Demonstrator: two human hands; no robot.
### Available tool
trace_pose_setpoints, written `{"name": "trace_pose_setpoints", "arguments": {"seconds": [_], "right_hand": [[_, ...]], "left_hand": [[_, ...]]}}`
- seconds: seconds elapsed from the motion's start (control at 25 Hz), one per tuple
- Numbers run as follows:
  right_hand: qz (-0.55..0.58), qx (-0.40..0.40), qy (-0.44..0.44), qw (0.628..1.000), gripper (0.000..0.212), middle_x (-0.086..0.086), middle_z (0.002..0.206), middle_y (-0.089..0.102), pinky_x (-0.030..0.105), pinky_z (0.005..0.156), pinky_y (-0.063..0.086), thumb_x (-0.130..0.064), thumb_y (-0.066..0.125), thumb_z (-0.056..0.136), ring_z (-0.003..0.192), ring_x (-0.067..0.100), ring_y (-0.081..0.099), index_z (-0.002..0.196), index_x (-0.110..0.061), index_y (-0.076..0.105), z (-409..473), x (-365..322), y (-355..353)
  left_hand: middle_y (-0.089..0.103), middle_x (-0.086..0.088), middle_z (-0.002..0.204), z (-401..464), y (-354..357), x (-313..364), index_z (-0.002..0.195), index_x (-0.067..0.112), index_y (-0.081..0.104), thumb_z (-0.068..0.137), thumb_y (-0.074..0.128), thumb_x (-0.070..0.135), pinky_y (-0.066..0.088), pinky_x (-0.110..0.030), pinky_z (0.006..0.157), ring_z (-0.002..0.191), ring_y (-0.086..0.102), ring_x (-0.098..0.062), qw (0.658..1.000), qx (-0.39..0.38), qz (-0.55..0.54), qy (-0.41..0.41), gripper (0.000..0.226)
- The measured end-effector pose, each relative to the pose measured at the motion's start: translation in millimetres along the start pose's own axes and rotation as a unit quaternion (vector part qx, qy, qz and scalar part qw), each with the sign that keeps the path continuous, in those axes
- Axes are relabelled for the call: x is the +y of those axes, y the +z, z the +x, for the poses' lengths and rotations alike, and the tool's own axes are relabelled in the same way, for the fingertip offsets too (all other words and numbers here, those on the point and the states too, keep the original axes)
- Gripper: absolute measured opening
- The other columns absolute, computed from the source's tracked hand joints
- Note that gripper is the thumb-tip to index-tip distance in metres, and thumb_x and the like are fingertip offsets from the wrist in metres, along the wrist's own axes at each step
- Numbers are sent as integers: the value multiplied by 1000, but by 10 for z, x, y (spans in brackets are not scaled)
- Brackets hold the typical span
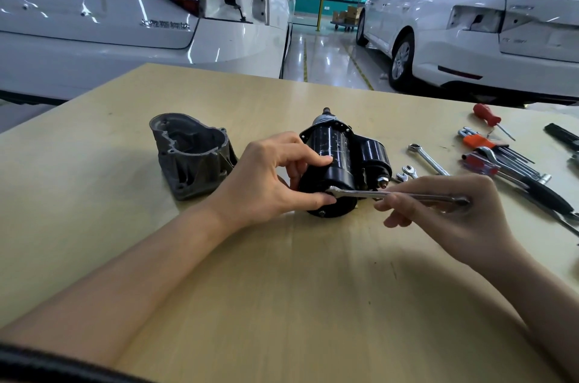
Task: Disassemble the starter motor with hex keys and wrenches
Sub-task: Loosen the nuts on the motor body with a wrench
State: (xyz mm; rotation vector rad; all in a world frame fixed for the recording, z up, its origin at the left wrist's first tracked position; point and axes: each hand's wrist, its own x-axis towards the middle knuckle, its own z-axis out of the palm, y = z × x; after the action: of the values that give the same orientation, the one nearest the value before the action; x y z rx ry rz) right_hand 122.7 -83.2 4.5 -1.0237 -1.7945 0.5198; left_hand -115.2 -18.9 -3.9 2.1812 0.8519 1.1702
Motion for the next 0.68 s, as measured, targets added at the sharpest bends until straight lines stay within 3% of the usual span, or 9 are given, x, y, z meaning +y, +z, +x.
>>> {"name": "trace_pose_setpoints", "arguments": {"seconds": [0.16,0.24,0.44,0.56,0.68], "right_hand": [[55,22,6,998,7,3,68,73,21,56,54,-16,73,74,59,19,71,77,-9,73,53,-41,21],[96,27,26,995,4,7,69,74,21,57,55,-10,72,73,61,22,72,76,-8,73,72,-31,35],[150,34,63,986,5,11,69,73,25,57,57,-10,72,71,61,27,72,74,-7,72,74,-14,66],[121,64,54,989,16,7,65,73,23,55,56,-11,77,65,58,24,72,72,-5,64,157,-83,65],[37,53,-7,998,20,-3,65,73,20,57,56,-20,81,66,57,15,71,74,-14,64,298,-251,84]], "left_hand": [[57,2,84,0,9,-1,104,12,74,64,89,16,51,-20,62,73,55,-10,1000,-1,0,6,42],[56,4,84,-6,17,-10,103,11,74,66,88,16,51,-23,61,73,54,-10,1000,1,3,13,40],[54,6,85,-11,31,-21,101,10,73,67,87,14,46,-14,60,72,53,-8,1000,4,9,29,37],[55,3,86,-10,29,-24,101,8,73,68,87,15,43,-11,61,72,52,-8,999,0,16,37,37],[57,0,86,-21,56,-9,99,7,72,69,86,15,41,-9,60,72,54,-10,998,7,37,51,34]]}}
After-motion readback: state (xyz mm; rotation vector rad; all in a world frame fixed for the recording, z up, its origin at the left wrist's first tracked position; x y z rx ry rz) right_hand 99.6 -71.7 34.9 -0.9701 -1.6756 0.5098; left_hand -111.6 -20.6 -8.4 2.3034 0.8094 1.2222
